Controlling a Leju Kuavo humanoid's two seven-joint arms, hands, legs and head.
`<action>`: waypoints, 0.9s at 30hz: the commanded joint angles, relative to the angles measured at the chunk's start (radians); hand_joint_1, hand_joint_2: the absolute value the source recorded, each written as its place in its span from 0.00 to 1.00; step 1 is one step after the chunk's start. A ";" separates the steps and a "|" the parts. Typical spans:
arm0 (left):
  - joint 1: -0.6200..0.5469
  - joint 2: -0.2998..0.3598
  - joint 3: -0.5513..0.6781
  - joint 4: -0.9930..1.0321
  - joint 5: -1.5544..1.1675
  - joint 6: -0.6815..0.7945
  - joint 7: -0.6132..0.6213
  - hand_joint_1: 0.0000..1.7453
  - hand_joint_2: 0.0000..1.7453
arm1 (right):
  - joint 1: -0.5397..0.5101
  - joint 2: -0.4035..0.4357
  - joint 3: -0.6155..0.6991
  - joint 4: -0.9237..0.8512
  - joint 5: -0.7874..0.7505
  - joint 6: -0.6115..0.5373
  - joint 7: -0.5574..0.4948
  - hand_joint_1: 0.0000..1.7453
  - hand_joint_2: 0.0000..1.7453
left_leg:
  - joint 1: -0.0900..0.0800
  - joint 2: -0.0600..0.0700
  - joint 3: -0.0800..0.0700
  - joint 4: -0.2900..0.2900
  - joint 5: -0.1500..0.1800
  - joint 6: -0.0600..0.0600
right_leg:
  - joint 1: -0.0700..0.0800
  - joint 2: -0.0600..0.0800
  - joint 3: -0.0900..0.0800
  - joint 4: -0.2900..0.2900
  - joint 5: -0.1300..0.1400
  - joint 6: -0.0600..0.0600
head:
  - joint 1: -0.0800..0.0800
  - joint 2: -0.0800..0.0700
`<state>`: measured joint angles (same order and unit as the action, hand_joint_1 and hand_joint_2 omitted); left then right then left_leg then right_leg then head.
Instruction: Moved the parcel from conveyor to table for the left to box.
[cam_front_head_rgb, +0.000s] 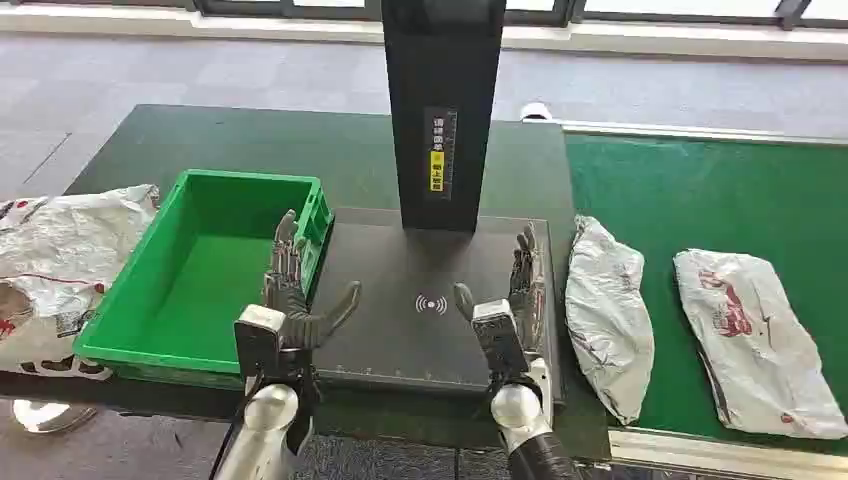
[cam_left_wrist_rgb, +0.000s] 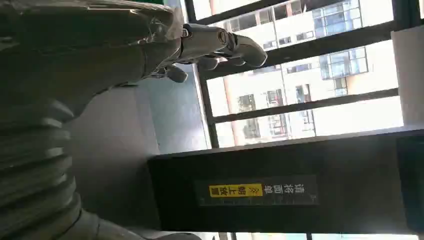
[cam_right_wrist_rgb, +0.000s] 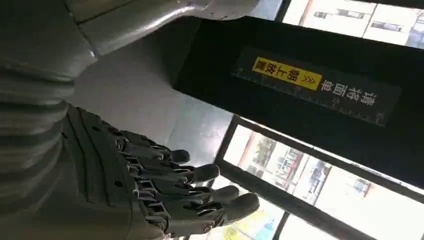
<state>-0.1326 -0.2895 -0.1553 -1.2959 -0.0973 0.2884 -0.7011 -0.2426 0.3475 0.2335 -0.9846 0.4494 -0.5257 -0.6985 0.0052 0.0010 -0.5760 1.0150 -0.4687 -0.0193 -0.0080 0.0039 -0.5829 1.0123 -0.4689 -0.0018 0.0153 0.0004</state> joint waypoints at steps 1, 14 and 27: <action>0.019 -0.025 -0.021 0.043 -0.004 -0.004 0.003 0.00 1.00 | -0.001 -0.025 0.008 0.040 0.001 -0.006 0.000 0.00 1.00 | 0.000 -0.002 0.004 -0.003 0.000 0.001 | 0.000 -0.002 0.005 -0.004 0.000 0.001 | 0.000 0.000; 0.043 -0.037 0.000 0.007 0.009 -0.018 0.003 0.00 1.00 | -0.009 0.002 -0.763 -0.167 0.680 -0.172 0.211 0.00 1.00 | -0.001 -0.008 0.000 -0.001 0.001 0.002 | -0.001 -0.009 0.003 -0.002 -0.001 0.001 | 0.000 0.000; 0.029 -0.039 0.015 0.010 0.005 -0.020 0.003 0.00 1.00 | -0.017 0.002 -0.794 -0.139 0.743 -0.172 0.305 0.00 1.00 | -0.002 -0.002 0.001 0.000 -0.001 0.001 | -0.002 -0.003 0.002 -0.001 0.000 0.001 | 0.000 0.000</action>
<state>-0.1187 -0.2888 -0.1557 -1.3031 -0.0961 0.2739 -0.7012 -0.2261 0.3395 -0.4330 -1.1326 1.1849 -0.7023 -0.4093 0.0030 -0.0005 -0.5760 1.0154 -0.4693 -0.0182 -0.0100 0.0023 -0.5826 1.0120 -0.4687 -0.0011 0.0153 0.0004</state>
